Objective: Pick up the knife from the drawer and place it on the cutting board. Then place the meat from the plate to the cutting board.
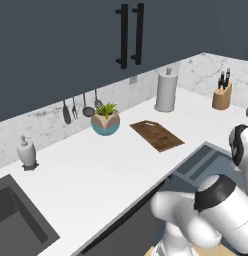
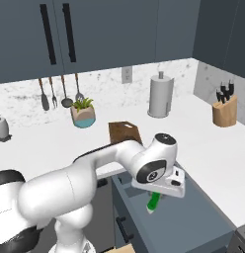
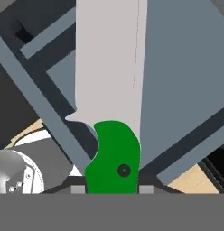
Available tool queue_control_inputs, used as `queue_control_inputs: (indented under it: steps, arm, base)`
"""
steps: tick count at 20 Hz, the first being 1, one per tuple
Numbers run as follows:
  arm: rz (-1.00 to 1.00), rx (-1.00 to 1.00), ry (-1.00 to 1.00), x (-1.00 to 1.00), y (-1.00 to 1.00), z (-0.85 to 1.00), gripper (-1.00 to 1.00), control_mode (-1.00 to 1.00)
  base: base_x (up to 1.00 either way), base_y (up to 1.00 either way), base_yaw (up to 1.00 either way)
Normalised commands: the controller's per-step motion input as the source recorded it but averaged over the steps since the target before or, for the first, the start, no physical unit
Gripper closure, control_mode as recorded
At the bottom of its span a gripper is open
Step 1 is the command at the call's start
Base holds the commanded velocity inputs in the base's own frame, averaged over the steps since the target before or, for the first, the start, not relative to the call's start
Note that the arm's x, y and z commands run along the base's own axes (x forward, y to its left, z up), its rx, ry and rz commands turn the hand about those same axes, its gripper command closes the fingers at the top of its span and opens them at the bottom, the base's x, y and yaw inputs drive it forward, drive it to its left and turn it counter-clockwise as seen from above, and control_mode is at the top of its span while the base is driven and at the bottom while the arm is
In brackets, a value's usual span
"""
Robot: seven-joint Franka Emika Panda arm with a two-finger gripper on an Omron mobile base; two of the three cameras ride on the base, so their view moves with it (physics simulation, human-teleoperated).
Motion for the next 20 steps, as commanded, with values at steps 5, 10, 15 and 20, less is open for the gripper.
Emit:
queue_control_inputs:
  steps: [5, 10, 15, 20]
  arm:
    - [0.41, 0.00, -0.09, 0.80, 0.37, 0.41, 1.00, -1.00]
    - [0.39, 0.03, -0.07, 1.00, 0.25, 0.10, 1.00, -1.00]
    - [0.30, 0.03, -0.06, 1.00, 0.16, 0.00, 1.00, -1.00]
    - [0.14, 0.00, -0.10, 0.89, 0.38, 0.00, 1.00, -1.00]
  base:
    - [0.00, 0.00, 0.00]
    - [0.00, 0.00, 0.00]
    - [0.00, 0.00, 0.00]
    - [0.00, 0.00, 0.00]
